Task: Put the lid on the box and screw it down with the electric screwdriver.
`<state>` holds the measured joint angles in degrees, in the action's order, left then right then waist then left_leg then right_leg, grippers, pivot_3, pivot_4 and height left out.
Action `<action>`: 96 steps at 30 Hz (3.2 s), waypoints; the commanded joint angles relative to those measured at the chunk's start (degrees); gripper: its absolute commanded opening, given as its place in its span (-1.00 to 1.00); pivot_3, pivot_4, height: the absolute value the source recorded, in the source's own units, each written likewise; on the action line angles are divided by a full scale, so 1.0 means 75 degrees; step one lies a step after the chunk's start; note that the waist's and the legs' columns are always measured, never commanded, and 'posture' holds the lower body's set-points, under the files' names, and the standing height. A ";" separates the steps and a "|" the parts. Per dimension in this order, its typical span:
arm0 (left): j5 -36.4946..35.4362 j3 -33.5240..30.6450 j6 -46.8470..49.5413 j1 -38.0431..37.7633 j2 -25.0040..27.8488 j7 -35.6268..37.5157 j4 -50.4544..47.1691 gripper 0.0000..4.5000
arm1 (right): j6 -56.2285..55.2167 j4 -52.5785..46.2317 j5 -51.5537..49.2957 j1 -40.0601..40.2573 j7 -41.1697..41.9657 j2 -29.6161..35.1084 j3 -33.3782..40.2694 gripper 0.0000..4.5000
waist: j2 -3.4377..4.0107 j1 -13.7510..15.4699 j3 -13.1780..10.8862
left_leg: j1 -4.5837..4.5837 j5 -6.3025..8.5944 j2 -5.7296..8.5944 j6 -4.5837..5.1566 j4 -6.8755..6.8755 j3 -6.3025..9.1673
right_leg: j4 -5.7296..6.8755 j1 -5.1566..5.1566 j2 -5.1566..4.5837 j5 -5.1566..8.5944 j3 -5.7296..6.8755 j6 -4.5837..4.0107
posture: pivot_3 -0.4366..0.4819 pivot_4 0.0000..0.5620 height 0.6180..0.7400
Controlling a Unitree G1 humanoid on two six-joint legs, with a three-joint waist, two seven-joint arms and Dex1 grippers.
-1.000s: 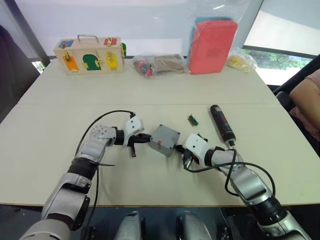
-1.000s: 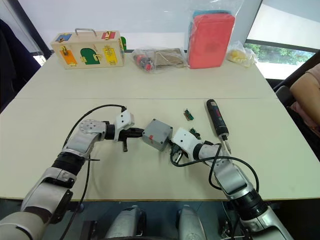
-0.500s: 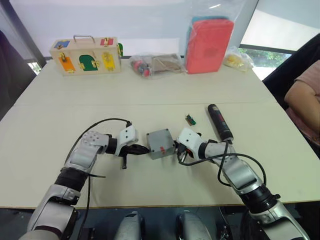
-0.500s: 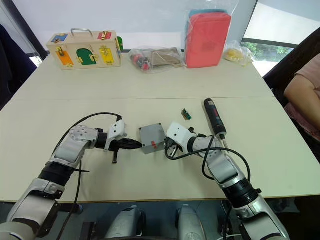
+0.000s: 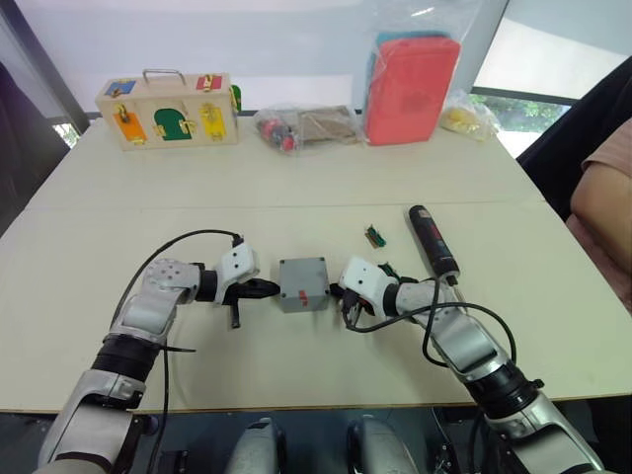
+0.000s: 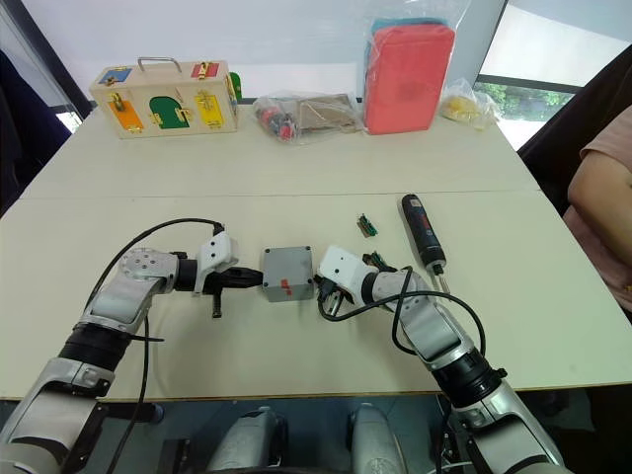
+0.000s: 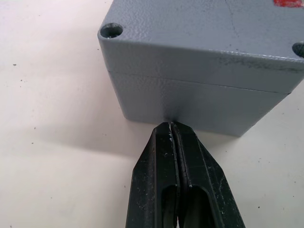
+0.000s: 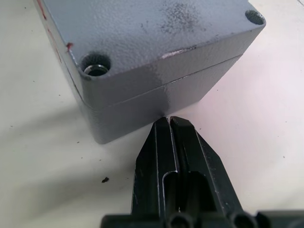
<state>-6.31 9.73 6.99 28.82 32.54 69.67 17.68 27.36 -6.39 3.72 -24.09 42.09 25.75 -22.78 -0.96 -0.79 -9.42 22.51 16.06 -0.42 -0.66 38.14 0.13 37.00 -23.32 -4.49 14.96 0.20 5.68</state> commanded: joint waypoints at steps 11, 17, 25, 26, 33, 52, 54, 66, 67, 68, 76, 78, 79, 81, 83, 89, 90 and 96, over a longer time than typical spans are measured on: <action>-0.1462 -0.1211 0.1579 -0.1022 0.1656 0.0338 -0.2777 -1.00 | 0.2444 -0.2918 -0.1597 0.0524 0.0159 0.0628 0.2251 -0.82 | 0.0013 0.0035 -0.0023 | 0.0011 0.0001 -0.0024 -0.0001 -0.0002 0.0003 | -0.0003 -0.0005 -0.0008 0.0001 0.0001 -0.0002 | -0.05 -0.47 0.83; -0.2582 -0.2053 0.2910 -0.1124 0.2110 0.0001 -0.4371 -1.00 | 0.3202 -0.3157 -0.2226 0.0821 -0.0007 0.1275 0.3702 0.14 | 0.0006 0.0025 -0.0046 | 0.0013 0.0001 -0.0022 -0.0001 -0.0002 0.0003 | -0.0007 -0.0006 -0.0013 0.0001 0.0000 -0.0002 | -0.05 -0.47 0.83; -0.2971 -0.1699 0.3346 -0.0538 0.1697 -0.0579 -0.4825 -1.00 | 0.3432 -0.2190 -0.2781 0.1130 -0.0203 0.1117 0.4106 0.99 | 0.0005 0.0020 -0.0049 | 0.0011 0.0001 -0.0021 -0.0001 -0.0003 0.0000 | -0.0006 -0.0005 -0.0005 0.0001 -0.0001 -0.0003 | -0.05 -0.47 0.83; -0.2969 -0.1642 0.3360 -0.0481 0.1655 -0.0613 -0.4799 -1.00 | 0.3384 -0.2052 -0.2810 0.1119 -0.0261 0.1055 0.4094 0.99 | 0.0005 0.0019 -0.0049 | 0.0011 0.0001 -0.0020 -0.0001 -0.0003 0.0000 | -0.0007 -0.0004 -0.0005 0.0001 -0.0001 -0.0003 | -0.05 -0.47 0.83; -0.2914 -0.1397 0.3349 -0.0312 0.1543 -0.0833 -0.4720 -1.00 | 0.3096 -0.1441 -0.2904 0.0994 -0.0583 0.0783 0.3947 0.99 | 0.0012 0.0003 -0.0064 | 0.0012 0.0001 -0.0015 -0.0001 -0.0004 -0.0004 | -0.0008 -0.0007 -0.0002 0.0001 -0.0004 -0.0002 | -0.05 -0.47 0.83; -0.2926 -0.1286 0.3296 -0.0372 0.1553 -0.1037 -0.4831 -1.00 | 0.2793 -0.1056 -0.2963 0.0804 -0.0886 0.0591 0.3562 0.29 | 0.0015 0.0013 -0.0068 | 0.0012 0.0001 -0.0016 -0.0001 -0.0004 -0.0003 | -0.0008 -0.0007 -0.0003 0.0001 -0.0003 -0.0001 | -0.05 -0.47 0.83; -0.2918 -0.1279 0.3298 -0.0363 0.1552 -0.1054 -0.4815 -1.00 | 0.2759 -0.1012 -0.2951 0.0794 -0.0909 0.0585 0.3528 0.01 | 0.0015 0.0013 -0.0068 | 0.0013 0.0001 -0.0016 -0.0001 -0.0004 -0.0003 | -0.0008 -0.0007 -0.0003 0.0001 -0.0004 -0.0001 | -0.05 -0.47 0.83; -0.2925 -0.1307 0.3275 -0.0529 0.1525 -0.1215 -0.4894 -1.00 | 0.2835 -0.1243 -0.3108 0.0887 -0.1045 0.0739 0.3696 -0.99 | 0.0015 0.0013 -0.0069 | 0.0012 0.0001 -0.0017 -0.0001 -0.0004 -0.0002 | -0.0008 -0.0007 -0.0003 0.0001 -0.0003 -0.0002 | -0.05 -0.47 0.83; -0.2919 -0.1310 0.3262 -0.0565 0.1528 -0.1225 -0.4911 -1.00 | 0.2888 -0.1342 -0.3161 0.0868 -0.1064 0.0762 0.3769 -0.99 | 0.0015 0.0013 -0.0069 | 0.0012 0.0001 -0.0017 -0.0001 -0.0004 -0.0002 | -0.0008 -0.0007 -0.0003 0.0001 -0.0003 -0.0001 | -0.05 -0.47 0.83; -0.2912 -0.1315 0.3248 -0.0604 0.1535 -0.1234 -0.4934 -1.00 | 0.2941 -0.1463 -0.3236 0.0846 -0.1058 0.0796 0.3845 -0.99 | 0.0016 0.0014 -0.0069 | 0.0013 0.0001 -0.0017 -0.0001 -0.0004 -0.0002 | -0.0008 -0.0007 -0.0003 0.0001 -0.0003 -0.0002 | -0.05 -0.47 0.83; -0.2914 -0.1465 0.3233 -0.0782 0.1628 -0.1288 -0.4958 -1.00 | 0.3761 -0.2339 -0.3876 0.0516 -0.0892 0.1337 0.4170 -0.99 | 0.0023 0.0015 -0.0075 | 0.0013 0.0001 -0.0021 -0.0001 -0.0004 -0.0002 | -0.0009 -0.0007 -0.0004 0.0001 -0.0004 -0.0002 | -0.05 -0.47 0.83; -0.2906 -0.1453 0.3203 -0.0755 0.1647 -0.1268 -0.4901 -1.00 | 0.4047 -0.2778 -0.4368 0.0155 -0.0658 0.1399 0.4093 -0.99 | 0.0024 0.0014 -0.0079 | 0.0013 0.0001 -0.0021 -0.0001 -0.0004 -0.0002 | -0.0009 -0.0008 -0.0004 0.0001 -0.0004 -0.0002 | -0.05 -0.47 0.83; -0.2904 -0.1444 0.3192 -0.0720 0.1660 -0.1254 -0.4857 -1.00 | 0.4197 -0.2891 -0.4527 -0.0009 -0.0621 0.1410 0.4049 -0.99 | 0.0024 0.0003 -0.0079 | 0.0013 0.0001 -0.0021 -0.0001 -0.0004 0.0000 | -0.0009 -0.0008 -0.0004 0.0001 -0.0003 -0.0002 | -0.05 -0.47 0.83; -0.2922 -0.1423 0.3168 -0.0660 0.1666 -0.1204 -0.4767 -1.00 | 0.4449 -0.2949 -0.4722 -0.0441 -0.0661 0.1258 0.3805 -0.99 | 0.0026 -0.0013 -0.0081 | 0.0012 0.0001 -0.0024 -0.0001 -0.0005 -0.0001 | -0.0009 -0.0009 -0.0002 0.0001 -0.0003 -0.0002 | -0.05 -0.47 0.83; -0.2874 -0.1351 0.3123 -0.0681 0.1663 -0.1177 -0.4749 -1.00 | 0.4635 -0.2822 -0.4835 -0.0853 -0.0815 0.0933 0.3521 -0.99 | 0.0025 -0.0016 -0.0081 | 0.0012 0.0001 -0.0026 -0.0001 -0.0005 -0.0001 | -0.0008 -0.0010 0.0002 0.0001 -0.0003 -0.0003 | -0.05 -0.47 0.83; -0.2930 -0.1437 0.3186 -0.0745 0.1730 -0.1154 -0.4804 -1.00 | 0.4706 -0.2509 -0.4764 -0.1369 -0.0960 0.0531 0.2731 -0.99 | 0.0025 0.0035 -0.0083 | 0.0026 0.0001 -0.0021 -0.0001 -0.0007 0.0003 | -0.0012 -0.0016 -0.0007 0.0003 -0.0001 -0.0005 | -0.05 -0.47 0.83; -0.2920 -0.1465 0.3180 -0.0775 0.1744 -0.1166 -0.4783 -1.00 | 0.4675 -0.2409 -0.4708 -0.1454 -0.1004 0.0402 0.2532 -0.99 | 0.0025 0.0024 -0.0083 | 0.0030 0.0001 -0.0016 -0.0001 -0.0006 0.0002 | -0.0014 -0.0017 -0.0013 0.0002 -0.0001 -0.0005 | -0.05 -0.47 0.83; -0.2768 -0.1230 0.3218 -0.0728 0.1516 -0.1507 -0.4764 -1.00 | 0.4148 -0.1420 -0.4176 -0.1870 -0.1125 -0.0006 0.1862 -0.99 | 0.0027 -0.0008 -0.0085 | 0.0030 0.0001 -0.0023 -0.0001 -0.0008 0.0004 | -0.0009 -0.0027 -0.0001 0.0002 -0.0001 -0.0006 | -0.05 -0.47 0.83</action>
<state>-27.42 0.83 31.79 22.71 44.37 59.35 -17.08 60.86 -18.07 -28.99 -36.87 33.72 25.88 -8.69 -0.75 -0.85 -10.06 22.74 16.07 -0.59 -0.67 38.08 0.16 36.95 -23.54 -4.49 14.97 0.19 5.64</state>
